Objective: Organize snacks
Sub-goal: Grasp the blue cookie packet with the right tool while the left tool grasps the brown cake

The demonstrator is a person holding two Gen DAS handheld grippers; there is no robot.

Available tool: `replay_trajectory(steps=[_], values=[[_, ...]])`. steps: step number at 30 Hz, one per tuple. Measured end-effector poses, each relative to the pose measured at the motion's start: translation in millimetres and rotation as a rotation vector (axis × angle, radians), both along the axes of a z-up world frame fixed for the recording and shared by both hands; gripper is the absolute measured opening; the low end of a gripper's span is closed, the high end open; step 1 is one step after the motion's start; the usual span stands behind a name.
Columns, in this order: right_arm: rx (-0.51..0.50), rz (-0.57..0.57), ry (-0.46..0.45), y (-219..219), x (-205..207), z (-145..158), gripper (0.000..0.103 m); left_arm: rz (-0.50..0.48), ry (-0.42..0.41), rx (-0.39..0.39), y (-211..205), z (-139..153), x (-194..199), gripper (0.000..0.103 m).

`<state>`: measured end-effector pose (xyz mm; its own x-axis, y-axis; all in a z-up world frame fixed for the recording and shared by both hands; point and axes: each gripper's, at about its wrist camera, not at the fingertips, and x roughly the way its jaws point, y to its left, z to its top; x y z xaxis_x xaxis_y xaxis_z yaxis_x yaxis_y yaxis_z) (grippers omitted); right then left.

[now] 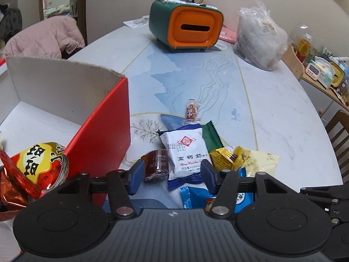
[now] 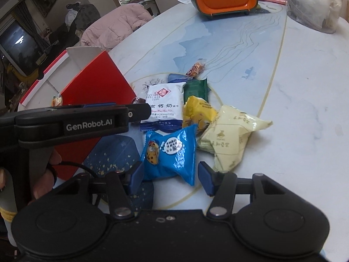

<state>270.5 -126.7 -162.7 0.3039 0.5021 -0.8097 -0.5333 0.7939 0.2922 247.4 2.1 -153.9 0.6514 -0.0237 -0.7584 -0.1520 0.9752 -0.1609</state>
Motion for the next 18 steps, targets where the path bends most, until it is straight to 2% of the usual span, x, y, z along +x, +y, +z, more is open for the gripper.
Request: replay_trajectory(steps=[5, 11, 13, 18], values=[[0.004, -0.005, 0.006, 3, 4, -2, 0.050, 0.033, 0.030, -0.064, 12, -7, 6, 0.042], [0.007, -0.026, 0.019, 5, 9, -6, 0.042, 0.057, 0.038, -0.133, 18, -7, 10, 0.041], [0.006, -0.033, 0.020, 5, 10, -7, 0.038, 0.075, 0.042, -0.151, 20, -6, 11, 0.036], [0.007, -0.048, 0.015, 4, 8, -7, 0.033, 0.110, 0.055, -0.116, 18, -7, 11, 0.016]])
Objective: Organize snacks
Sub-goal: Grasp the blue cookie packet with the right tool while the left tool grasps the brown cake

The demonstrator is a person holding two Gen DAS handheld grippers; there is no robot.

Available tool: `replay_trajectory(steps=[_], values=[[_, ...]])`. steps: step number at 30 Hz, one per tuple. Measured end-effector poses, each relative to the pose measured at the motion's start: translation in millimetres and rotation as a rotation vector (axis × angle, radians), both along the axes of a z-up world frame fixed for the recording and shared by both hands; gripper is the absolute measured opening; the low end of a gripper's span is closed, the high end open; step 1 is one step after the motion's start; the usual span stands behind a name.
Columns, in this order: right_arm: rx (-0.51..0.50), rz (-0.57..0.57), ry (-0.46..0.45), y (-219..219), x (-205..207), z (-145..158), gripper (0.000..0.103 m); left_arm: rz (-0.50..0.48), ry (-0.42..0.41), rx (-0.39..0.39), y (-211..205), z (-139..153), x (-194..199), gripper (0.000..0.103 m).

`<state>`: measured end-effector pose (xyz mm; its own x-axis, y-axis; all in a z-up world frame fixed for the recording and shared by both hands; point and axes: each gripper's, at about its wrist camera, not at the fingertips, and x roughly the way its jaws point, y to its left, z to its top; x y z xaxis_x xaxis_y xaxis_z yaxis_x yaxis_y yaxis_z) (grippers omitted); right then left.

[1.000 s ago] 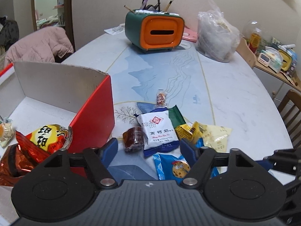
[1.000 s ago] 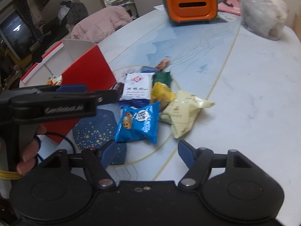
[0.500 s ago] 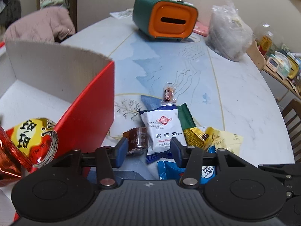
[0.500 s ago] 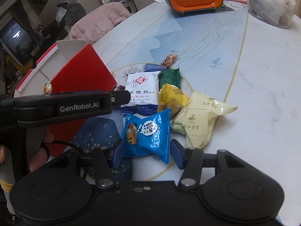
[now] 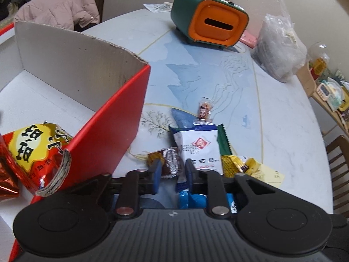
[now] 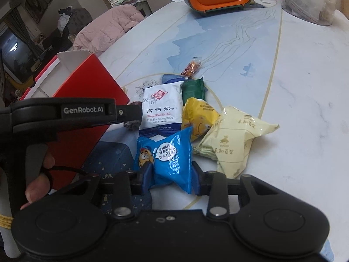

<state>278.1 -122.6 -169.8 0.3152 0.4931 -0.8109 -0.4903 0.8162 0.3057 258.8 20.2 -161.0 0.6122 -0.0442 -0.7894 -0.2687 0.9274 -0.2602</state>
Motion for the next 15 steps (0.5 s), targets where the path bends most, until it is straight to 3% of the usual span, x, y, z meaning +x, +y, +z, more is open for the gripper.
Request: replay_trajectory(steps=[6, 10, 15], values=[[-0.004, -0.015, -0.014, -2, -8, 3, 0.028, -0.011, -0.006, 0.021, -1, 1, -4, 0.004], [-0.005, -0.038, -0.017, -11, -14, 6, 0.027, -0.034, -0.003, 0.021, 0, 2, -10, 0.003], [0.004, -0.052, 0.005, -28, -27, 8, 0.026, -0.037, -0.015, 0.083, -4, 3, -17, 0.004]])
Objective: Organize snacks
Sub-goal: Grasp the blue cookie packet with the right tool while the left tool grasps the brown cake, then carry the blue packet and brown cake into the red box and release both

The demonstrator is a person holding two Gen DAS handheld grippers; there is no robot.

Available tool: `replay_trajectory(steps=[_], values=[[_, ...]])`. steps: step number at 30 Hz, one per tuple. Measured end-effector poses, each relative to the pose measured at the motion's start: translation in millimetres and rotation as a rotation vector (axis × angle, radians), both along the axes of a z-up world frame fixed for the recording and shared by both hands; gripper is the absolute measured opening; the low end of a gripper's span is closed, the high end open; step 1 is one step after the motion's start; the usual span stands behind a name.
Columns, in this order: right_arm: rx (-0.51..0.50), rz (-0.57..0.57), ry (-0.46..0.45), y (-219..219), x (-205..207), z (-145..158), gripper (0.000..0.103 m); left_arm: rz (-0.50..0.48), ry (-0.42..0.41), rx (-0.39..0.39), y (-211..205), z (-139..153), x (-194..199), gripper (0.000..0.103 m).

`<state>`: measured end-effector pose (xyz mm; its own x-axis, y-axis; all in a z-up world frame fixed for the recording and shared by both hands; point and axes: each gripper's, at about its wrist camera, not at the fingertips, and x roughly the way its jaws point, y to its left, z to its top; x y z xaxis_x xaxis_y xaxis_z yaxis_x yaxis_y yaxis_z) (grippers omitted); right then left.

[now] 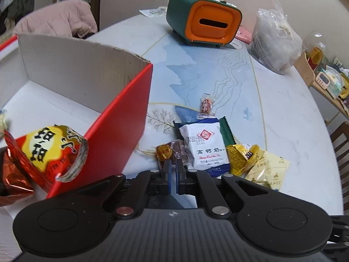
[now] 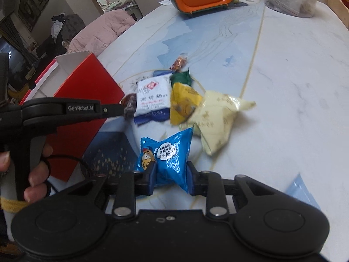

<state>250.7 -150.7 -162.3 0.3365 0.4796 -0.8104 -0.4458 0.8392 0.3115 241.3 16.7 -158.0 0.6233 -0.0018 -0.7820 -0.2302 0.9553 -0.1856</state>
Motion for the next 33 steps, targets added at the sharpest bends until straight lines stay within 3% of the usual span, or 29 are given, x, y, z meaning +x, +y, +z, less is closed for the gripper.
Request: replay_trajectory(steps=[4, 7, 9, 12, 19, 24, 28, 33], values=[[0.015, -0.008, 0.013, -9, -9, 2, 0.027, -0.005, 0.003, 0.009, -2, -1, 1, 0.005], [0.028, -0.020, 0.019, -14, -11, 2, 0.027, -0.009, 0.019, -0.032, 1, -4, 5, 0.013], [0.034, -0.028, 0.023, -15, -12, 1, 0.027, -0.009, 0.008, -0.042, 1, -4, 6, 0.031], [0.041, -0.033, 0.025, -16, -13, 0, 0.027, -0.012, -0.004, -0.046, -2, -4, 8, 0.045], [0.051, -0.033, 0.021, -17, -13, 0, 0.027, 0.034, -0.001, -0.009, -7, -11, 14, 0.044], [0.048, -0.038, 0.022, -18, -12, 0, 0.027, 0.071, 0.029, -0.074, 3, -19, 23, 0.044], [0.046, -0.044, 0.027, -19, -10, -2, 0.027, 0.068, 0.029, -0.082, 4, -21, 23, 0.044], [0.046, -0.049, 0.027, -18, -9, -3, 0.027, 0.077, 0.028, -0.121, 8, -21, 23, 0.035]])
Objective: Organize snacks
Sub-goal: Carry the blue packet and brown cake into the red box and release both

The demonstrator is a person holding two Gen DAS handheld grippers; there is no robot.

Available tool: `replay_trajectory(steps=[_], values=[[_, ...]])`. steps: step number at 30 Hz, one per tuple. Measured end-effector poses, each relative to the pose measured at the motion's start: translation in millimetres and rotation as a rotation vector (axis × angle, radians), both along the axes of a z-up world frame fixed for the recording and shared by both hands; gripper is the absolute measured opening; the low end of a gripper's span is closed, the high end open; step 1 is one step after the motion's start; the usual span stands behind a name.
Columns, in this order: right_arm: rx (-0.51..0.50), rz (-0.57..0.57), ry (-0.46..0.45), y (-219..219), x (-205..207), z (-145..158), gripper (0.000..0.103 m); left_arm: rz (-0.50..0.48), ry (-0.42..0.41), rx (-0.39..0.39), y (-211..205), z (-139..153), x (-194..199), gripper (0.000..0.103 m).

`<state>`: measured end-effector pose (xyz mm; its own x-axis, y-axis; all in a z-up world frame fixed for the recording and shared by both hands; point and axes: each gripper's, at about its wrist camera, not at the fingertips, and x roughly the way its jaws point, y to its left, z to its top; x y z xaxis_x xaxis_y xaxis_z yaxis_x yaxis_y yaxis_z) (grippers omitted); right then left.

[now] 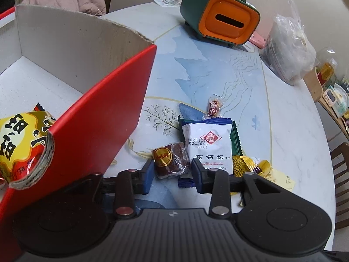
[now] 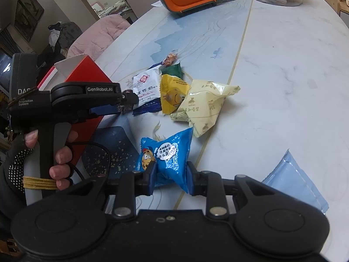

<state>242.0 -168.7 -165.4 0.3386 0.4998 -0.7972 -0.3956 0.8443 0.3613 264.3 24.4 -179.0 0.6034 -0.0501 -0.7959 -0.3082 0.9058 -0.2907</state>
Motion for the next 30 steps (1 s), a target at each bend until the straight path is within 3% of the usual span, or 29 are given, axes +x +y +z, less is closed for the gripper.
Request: replay_trajectory(steps=[16, 30], values=[[0.004, -0.041, -0.021, -2, -15, 16, 0.027, -0.034, -0.003, 0.041, -3, 26, -39, 0.034], [0.012, -0.043, -0.136, 22, -48, 74, 0.027, -0.106, -0.093, 0.022, 14, 97, -101, 0.034]])
